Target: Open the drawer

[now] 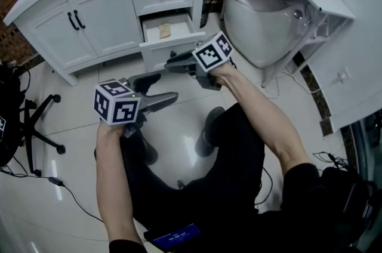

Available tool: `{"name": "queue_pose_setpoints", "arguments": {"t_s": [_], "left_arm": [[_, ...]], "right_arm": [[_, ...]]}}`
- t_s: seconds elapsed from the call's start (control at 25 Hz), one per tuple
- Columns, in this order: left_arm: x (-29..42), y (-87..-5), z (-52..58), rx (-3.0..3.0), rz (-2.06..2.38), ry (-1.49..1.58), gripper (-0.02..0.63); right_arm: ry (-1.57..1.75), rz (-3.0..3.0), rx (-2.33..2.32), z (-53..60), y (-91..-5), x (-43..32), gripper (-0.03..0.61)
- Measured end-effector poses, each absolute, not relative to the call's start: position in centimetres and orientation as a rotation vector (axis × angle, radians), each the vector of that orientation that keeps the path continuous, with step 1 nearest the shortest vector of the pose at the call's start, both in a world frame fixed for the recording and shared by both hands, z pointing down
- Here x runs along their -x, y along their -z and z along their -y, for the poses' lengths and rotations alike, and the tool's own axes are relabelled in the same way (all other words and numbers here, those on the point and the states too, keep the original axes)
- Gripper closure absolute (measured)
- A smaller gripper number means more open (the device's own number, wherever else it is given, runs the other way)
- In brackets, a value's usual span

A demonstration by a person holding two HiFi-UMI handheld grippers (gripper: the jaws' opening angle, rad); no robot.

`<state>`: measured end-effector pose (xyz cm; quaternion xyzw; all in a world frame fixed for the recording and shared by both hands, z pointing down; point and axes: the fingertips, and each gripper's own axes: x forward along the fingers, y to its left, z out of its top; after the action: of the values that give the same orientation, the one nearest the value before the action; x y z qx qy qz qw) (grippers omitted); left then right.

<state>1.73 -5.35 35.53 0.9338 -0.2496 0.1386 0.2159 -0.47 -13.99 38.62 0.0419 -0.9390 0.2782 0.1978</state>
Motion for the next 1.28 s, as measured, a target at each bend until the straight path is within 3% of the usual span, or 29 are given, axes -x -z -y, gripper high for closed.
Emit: {"name": "queue_pose_setpoints", "arguments": {"t_s": [0.72, 1.28], "left_arm": [[-1.0, -35.8, 6.0, -2.564, 0.700, -0.390, 0.239], [-1.0, -35.4, 5.8, -2.568, 0.706, -0.377, 0.239]], "right_arm": [[-0.589, 2.625, -0.103, 14.6, -38.0, 0.7, 0.468], [-0.646, 2.609, -0.116, 14.5, -38.5, 0.9, 0.471]]}}
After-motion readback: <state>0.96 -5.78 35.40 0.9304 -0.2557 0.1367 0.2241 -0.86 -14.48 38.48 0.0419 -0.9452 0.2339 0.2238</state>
